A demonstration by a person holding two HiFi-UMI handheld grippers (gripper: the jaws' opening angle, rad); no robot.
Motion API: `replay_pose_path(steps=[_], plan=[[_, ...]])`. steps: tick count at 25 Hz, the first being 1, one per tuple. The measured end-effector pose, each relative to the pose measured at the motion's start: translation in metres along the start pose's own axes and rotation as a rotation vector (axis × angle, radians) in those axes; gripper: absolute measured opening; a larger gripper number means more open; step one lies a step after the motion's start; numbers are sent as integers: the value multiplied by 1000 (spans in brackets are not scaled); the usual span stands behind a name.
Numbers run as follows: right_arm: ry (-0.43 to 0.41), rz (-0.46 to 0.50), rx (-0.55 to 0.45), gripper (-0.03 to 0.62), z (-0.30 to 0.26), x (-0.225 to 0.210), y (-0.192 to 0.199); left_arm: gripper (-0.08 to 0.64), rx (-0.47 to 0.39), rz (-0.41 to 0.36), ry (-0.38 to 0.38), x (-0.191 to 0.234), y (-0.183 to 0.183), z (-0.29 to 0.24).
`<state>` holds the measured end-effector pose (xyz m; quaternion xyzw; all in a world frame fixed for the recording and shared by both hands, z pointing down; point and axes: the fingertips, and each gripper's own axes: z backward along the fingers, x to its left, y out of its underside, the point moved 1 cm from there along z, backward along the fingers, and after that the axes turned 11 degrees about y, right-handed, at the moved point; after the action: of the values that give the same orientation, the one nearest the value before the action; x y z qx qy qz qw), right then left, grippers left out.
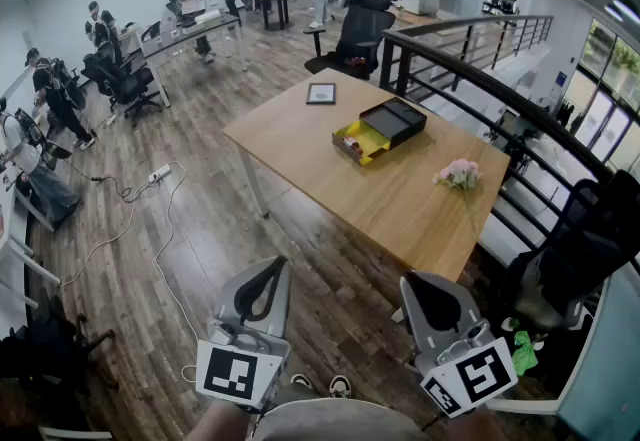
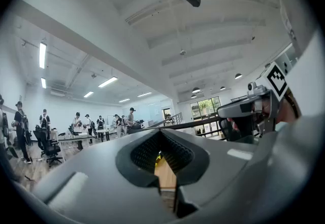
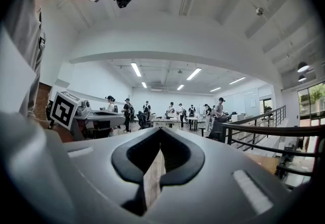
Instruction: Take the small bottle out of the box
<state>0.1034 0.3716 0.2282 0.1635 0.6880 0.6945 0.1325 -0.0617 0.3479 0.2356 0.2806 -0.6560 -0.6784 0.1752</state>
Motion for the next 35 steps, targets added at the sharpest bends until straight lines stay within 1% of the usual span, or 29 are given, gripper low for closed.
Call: replay_pose_path(steps=[3, 13, 18, 23, 24, 25, 26, 27, 28, 30, 35], plan=[[-7, -24, -4, 11, 4, -2, 0, 0, 6, -2, 1, -4, 1, 1], [-7, -21, 1, 14, 10, -13, 7, 0, 22, -8, 5, -18, 4, -7], [-15, -26, 8, 13, 8, -19, 11, 0, 22, 5, 12, -21, 6, -18], [-4, -38, -7, 14, 2, -25, 8, 0, 31, -4, 9, -17, 5, -26], [-2, -44, -15, 22, 1, -26, 7, 0, 32, -4, 7, -15, 6, -27], [-1, -48, -22, 46, -1, -27, 6, 0, 32, -5, 7, -13, 6, -29], [2, -50, -27, 119, -4, -28, 5, 0, 30, -7, 7, -11, 6, -30], [7, -51, -32, 170, -6, -29, 4, 0, 28, -10, 9, -10, 6, -31], [14, -52, -34, 196, -10, -31, 4, 0, 26, -11, 11, -8, 6, -33], [29, -53, -36, 213, -17, -34, 5, 0, 27, -11, 15, -4, 8, -38], [36, -46, -8, 213, -44, -42, 13, 0, 25, -4, 30, 13, 13, -60]])
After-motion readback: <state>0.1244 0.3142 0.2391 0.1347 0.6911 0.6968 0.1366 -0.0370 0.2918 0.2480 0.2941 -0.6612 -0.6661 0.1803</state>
